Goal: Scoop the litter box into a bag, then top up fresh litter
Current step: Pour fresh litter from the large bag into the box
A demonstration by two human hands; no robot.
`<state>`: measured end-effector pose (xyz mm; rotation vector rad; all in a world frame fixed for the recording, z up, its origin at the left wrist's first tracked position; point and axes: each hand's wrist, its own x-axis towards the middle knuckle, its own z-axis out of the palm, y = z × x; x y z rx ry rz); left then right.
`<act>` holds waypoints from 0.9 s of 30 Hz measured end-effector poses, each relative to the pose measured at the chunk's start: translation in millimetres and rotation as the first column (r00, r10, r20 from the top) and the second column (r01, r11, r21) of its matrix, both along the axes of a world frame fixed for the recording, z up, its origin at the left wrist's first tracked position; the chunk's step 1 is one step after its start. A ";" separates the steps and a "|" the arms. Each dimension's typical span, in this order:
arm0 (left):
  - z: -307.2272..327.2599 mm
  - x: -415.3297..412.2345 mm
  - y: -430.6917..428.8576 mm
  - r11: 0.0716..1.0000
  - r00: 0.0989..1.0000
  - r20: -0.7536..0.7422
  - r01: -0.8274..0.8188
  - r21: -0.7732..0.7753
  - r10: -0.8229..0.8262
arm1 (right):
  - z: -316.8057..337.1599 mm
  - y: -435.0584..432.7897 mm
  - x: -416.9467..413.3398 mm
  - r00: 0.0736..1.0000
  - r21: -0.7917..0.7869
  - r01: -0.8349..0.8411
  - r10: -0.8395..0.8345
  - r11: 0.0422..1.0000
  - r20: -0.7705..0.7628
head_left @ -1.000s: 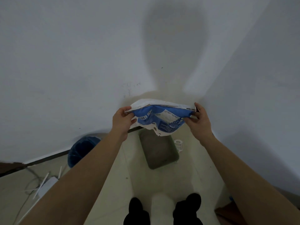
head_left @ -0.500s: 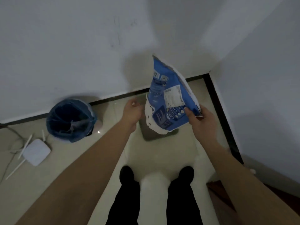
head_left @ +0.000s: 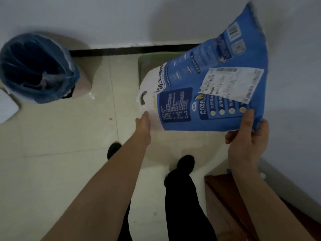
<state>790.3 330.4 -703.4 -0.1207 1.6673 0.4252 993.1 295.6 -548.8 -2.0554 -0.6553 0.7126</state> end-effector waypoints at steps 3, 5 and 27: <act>2.3 -2.2 1.8 0.996 1.000 0.015 0.024 0.090 -0.026 | 1.4 1.4 14.2 0.998 -0.026 -0.003 0.005 1.000 0.068; 6.2 -4.5 2.5 0.990 0.999 -0.041 0.033 0.136 -0.027 | 4.8 6.3 23.4 0.993 -0.034 0.016 -0.012 0.999 0.117; 64.9 -87.5 -40.0 0.977 0.998 -0.011 -0.061 0.205 0.065 | 57.8 -39.2 -16.7 0.979 -0.148 -0.041 0.069 0.988 0.192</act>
